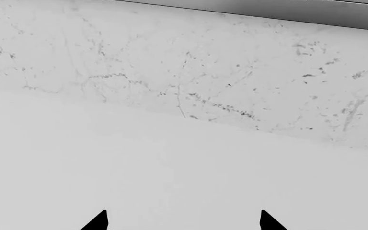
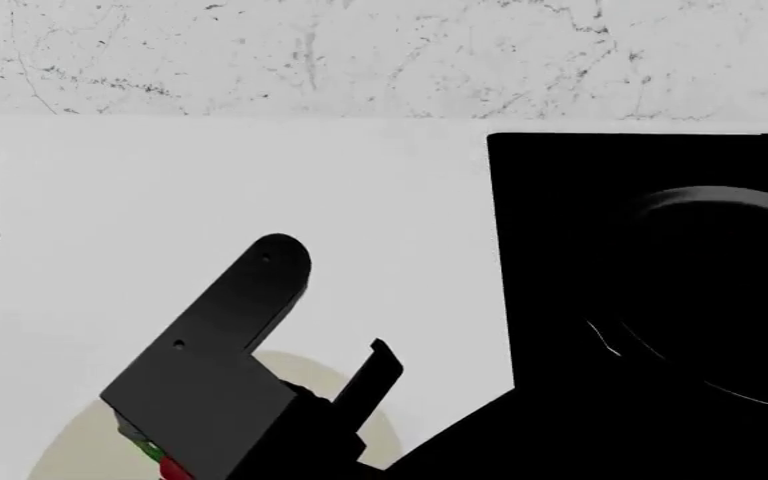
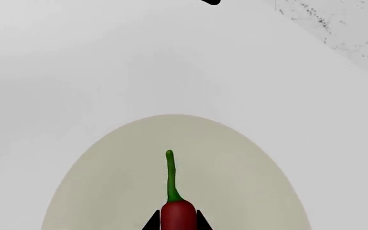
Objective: Pick the chili pepper from the pan and place it on the plate.
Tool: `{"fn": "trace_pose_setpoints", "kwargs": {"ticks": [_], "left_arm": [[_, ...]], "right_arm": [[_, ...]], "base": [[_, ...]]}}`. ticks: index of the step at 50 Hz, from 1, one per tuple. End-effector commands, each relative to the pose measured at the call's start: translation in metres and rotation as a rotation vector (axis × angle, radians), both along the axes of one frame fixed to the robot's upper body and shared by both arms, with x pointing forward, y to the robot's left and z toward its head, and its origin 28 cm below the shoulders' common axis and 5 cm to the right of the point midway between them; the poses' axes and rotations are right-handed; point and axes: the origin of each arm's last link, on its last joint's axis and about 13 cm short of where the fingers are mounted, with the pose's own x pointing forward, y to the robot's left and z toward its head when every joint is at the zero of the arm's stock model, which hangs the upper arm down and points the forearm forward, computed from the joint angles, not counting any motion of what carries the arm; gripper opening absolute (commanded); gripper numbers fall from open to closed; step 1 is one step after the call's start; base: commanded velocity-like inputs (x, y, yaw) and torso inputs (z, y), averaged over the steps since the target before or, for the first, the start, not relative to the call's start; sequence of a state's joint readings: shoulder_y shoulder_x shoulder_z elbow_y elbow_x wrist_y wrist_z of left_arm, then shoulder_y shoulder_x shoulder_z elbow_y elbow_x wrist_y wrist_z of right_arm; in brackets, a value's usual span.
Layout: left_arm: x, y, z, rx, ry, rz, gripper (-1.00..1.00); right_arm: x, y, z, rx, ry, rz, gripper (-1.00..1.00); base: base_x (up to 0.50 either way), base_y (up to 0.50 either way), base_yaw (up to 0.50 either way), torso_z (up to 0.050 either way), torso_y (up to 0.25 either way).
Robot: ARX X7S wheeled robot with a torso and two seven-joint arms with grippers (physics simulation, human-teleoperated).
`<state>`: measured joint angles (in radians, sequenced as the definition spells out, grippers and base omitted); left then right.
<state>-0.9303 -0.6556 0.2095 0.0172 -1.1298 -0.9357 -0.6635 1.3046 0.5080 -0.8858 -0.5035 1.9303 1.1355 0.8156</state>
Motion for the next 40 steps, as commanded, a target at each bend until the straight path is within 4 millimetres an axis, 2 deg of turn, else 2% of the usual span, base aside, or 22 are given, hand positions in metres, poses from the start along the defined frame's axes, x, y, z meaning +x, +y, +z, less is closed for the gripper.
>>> {"fn": "trace_pose_setpoints", "kwargs": {"ticks": [1,40], "left_arm": [[0.002,-0.001,-0.001,0.0,0.003,-0.002,1.0],[0.003,0.001,-0.011,-0.012,0.018,0.0,1.0]], "right_arm": [[0.003,-0.001,-0.003,-0.003,0.006,0.004,-1.0],[0.006,-0.001,-0.018,0.015,0.057,0.012,-1.0]], "base": [[0.0,0.0,0.0,0.0,0.0],[0.0,0.0,0.0,0.0,0.0]]}}
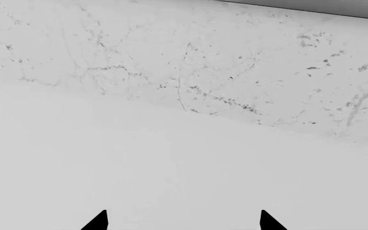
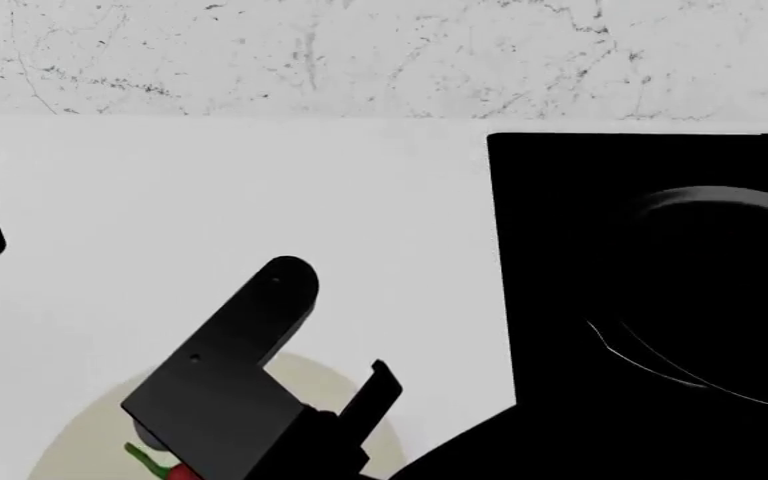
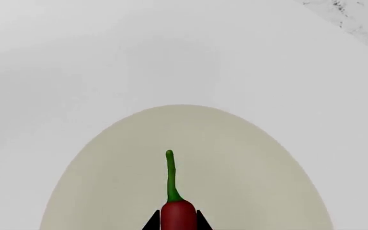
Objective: Pick the chili pepper from the pan and place it on the plate.
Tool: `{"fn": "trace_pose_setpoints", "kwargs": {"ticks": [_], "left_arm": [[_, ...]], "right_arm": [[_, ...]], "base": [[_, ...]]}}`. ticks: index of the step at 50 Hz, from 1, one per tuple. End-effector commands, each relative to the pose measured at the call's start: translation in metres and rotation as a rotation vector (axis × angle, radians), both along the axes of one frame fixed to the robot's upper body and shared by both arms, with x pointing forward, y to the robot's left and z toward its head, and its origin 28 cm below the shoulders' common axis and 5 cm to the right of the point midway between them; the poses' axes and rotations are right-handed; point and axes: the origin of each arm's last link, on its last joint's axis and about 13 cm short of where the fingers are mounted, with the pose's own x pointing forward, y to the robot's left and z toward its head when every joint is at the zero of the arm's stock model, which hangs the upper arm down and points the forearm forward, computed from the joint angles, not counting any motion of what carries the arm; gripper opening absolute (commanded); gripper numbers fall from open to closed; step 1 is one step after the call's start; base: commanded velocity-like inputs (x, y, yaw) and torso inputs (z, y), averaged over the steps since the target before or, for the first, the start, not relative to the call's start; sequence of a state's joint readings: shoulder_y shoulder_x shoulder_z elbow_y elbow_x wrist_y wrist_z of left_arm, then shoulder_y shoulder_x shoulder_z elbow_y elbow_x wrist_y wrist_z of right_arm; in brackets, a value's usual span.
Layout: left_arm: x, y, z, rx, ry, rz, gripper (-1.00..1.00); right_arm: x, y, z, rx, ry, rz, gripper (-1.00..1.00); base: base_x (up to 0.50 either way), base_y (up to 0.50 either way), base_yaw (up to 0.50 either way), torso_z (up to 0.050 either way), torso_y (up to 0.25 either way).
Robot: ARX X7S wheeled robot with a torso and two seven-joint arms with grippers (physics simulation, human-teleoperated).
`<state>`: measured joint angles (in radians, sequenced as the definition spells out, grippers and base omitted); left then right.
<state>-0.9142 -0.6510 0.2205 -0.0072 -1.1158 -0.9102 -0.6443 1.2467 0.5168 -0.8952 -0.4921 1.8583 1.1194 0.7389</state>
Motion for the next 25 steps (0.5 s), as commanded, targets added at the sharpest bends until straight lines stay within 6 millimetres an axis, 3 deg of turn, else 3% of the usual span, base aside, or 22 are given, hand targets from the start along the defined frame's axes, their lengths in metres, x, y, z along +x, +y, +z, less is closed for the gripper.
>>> {"fn": "trace_pose_setpoints", "kwargs": {"ticks": [1,25], "left_arm": [[-0.0001,0.0,-0.0026,-0.003,0.004,0.0,1.0],[0.0003,0.0013,-0.0074,-0.011,0.012,0.004,1.0]], "right_arm": [[0.0011,-0.0004,-0.0042,0.001,0.007,0.008,-1.0],[0.0022,-0.0018,-0.0113,0.01,0.03,0.002,-1.0]], "base": [[0.0,0.0,0.0,0.0,0.0],[0.0,0.0,0.0,0.0,0.0]]}}
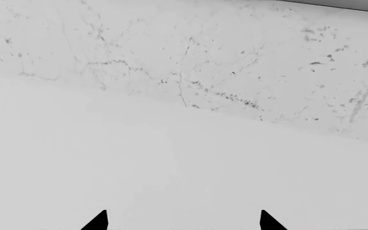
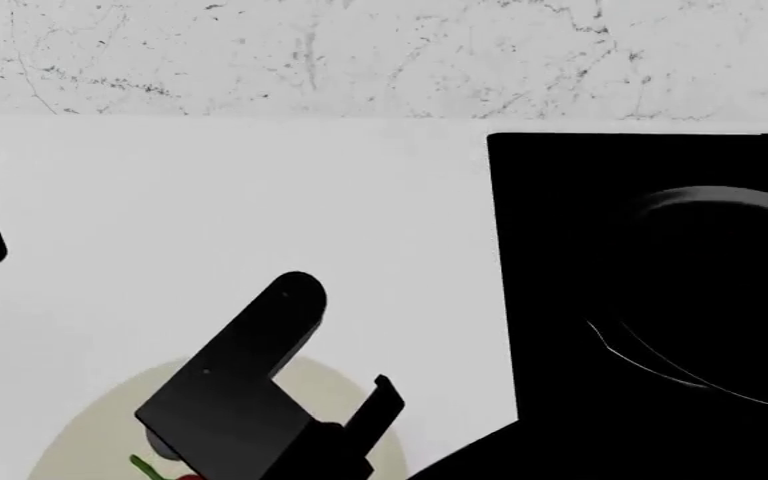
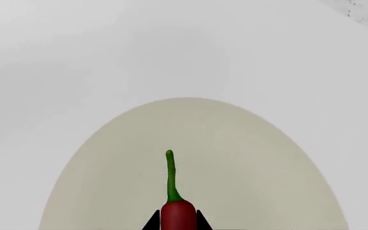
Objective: Pick the chili pepper from the pan and place it on the plate.
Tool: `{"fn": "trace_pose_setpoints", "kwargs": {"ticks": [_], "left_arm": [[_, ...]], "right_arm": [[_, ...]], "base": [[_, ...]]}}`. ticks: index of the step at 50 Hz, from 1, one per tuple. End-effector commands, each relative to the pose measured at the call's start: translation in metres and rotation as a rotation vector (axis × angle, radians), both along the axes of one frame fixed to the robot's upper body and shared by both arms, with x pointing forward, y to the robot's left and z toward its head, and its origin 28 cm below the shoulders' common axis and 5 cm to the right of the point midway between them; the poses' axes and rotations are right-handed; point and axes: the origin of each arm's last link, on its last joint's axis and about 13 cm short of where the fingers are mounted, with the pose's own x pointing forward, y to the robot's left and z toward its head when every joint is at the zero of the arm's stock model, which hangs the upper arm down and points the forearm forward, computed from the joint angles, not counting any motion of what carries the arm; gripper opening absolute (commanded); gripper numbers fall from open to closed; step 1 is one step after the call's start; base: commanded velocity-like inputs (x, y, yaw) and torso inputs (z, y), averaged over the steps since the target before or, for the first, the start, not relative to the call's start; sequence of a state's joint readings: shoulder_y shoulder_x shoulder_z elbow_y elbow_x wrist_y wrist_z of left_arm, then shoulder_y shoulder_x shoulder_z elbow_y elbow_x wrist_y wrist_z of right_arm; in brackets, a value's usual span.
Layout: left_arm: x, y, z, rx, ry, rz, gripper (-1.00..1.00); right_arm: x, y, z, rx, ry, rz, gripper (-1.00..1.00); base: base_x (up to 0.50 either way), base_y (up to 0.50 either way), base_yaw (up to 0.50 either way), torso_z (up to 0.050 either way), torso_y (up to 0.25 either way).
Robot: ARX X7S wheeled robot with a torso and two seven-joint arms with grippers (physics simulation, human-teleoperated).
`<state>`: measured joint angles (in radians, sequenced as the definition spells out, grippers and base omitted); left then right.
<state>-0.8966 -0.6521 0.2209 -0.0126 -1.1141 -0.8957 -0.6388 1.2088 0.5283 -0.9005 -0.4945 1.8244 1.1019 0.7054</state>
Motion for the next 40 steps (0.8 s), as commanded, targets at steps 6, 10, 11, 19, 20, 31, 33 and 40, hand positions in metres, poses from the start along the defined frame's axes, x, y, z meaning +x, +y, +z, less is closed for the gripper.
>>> {"fn": "trace_pose_setpoints", "kwargs": {"ticks": [6,10,11,19,20,31,33,40], "left_arm": [[0.0008,0.0006,-0.0039,-0.005,0.006,0.0,1.0],[0.0011,0.0004,-0.0039,-0.007,0.008,0.0,1.0],[0.0013,0.0004,-0.0043,-0.006,0.009,0.001,1.0],[0.0008,0.0014,-0.0044,-0.008,0.009,0.003,1.0],[0.0006,0.0015,-0.0046,-0.009,0.009,0.002,1.0],[-0.0006,0.002,-0.0068,-0.016,0.013,0.004,1.0],[-0.0013,0.0025,-0.007,-0.019,0.012,0.005,1.0],[-0.0017,0.0022,-0.0099,-0.022,0.014,0.005,1.0]], "right_arm": [[0.0017,-0.0005,-0.0042,0.002,0.008,0.003,-1.0],[0.0017,-0.001,-0.005,0.002,0.009,0.004,-1.0],[0.002,-0.001,-0.0051,0.003,0.01,0.004,-1.0],[0.0027,-0.0008,-0.0068,0.007,0.02,0.001,-1.0],[0.0026,-0.0008,-0.0072,0.006,0.02,0.004,-1.0],[0.0025,-0.0012,-0.0069,0.017,0.042,0.004,1.0],[0.0021,-0.0015,-0.0067,0.02,0.043,0.005,1.0],[0.0004,-0.0024,-0.0049,0.03,0.035,0.004,1.0]], "base": [[0.0,0.0,0.0,0.0,0.0],[0.0,0.0,0.0,0.0,0.0],[0.0,0.0,0.0,0.0,0.0],[0.0,0.0,0.0,0.0,0.0],[0.0,0.0,0.0,0.0,0.0],[0.0,0.0,0.0,0.0,0.0],[0.0,0.0,0.0,0.0,0.0],[0.0,0.0,0.0,0.0,0.0]]}}
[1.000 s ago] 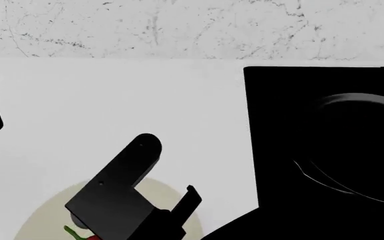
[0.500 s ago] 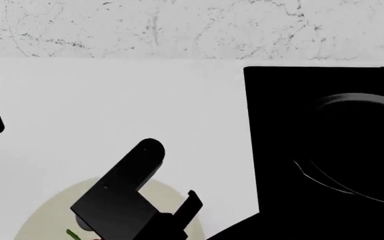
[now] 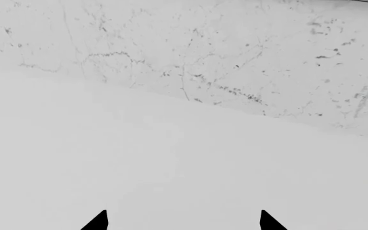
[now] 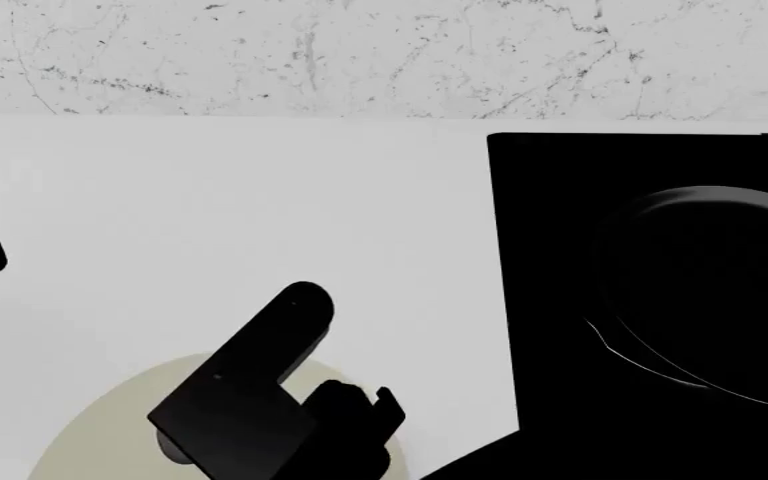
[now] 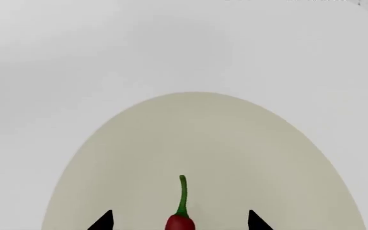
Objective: Pick the chili pepper from the pan and place it on the plate.
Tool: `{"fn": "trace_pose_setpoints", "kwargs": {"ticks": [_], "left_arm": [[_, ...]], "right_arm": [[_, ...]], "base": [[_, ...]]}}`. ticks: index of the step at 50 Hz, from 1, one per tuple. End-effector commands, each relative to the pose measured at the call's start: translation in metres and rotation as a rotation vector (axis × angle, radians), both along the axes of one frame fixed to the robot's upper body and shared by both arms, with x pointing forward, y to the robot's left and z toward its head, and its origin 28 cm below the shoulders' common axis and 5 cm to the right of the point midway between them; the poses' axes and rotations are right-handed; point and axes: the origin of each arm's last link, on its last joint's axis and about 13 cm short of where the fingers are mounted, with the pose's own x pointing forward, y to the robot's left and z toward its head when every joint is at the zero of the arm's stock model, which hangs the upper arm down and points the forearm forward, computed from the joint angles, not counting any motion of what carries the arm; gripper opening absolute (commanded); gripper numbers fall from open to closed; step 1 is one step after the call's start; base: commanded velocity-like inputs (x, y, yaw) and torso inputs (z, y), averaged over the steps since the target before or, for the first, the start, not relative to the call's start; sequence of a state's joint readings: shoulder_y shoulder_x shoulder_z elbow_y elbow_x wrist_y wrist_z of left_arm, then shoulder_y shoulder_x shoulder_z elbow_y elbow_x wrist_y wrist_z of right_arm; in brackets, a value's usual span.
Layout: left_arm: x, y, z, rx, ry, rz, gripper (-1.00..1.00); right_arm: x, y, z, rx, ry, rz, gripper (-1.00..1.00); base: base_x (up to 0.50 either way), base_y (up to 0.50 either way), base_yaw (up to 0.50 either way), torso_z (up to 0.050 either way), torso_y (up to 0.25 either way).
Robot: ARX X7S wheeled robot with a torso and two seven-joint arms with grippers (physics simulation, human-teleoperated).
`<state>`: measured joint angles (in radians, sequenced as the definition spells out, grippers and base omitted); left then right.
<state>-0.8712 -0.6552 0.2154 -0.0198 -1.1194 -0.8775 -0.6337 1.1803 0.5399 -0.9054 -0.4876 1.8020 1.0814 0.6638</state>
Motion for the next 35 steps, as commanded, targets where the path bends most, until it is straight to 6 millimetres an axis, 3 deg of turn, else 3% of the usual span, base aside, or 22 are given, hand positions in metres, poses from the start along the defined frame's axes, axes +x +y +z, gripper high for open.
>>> {"fn": "trace_pose_setpoints", "kwargs": {"ticks": [1,14,35], "left_arm": [[-0.001,0.0,-0.005,-0.005,0.005,0.002,1.0],[-0.004,0.0,-0.001,-0.007,-0.003,-0.001,1.0],[-0.011,0.002,0.002,-0.017,-0.019,-0.006,1.0]], "right_arm": [[-0.003,-0.001,0.002,0.011,-0.005,0.005,1.0],[-0.011,-0.005,0.016,0.026,-0.057,-0.025,1.0],[-0.071,-0.021,0.076,0.094,-0.317,-0.085,1.0]], "base": [[0.0,0.0,0.0,0.0,0.0],[0.0,0.0,0.0,0.0,0.0],[0.0,0.0,0.0,0.0,0.0]]}}
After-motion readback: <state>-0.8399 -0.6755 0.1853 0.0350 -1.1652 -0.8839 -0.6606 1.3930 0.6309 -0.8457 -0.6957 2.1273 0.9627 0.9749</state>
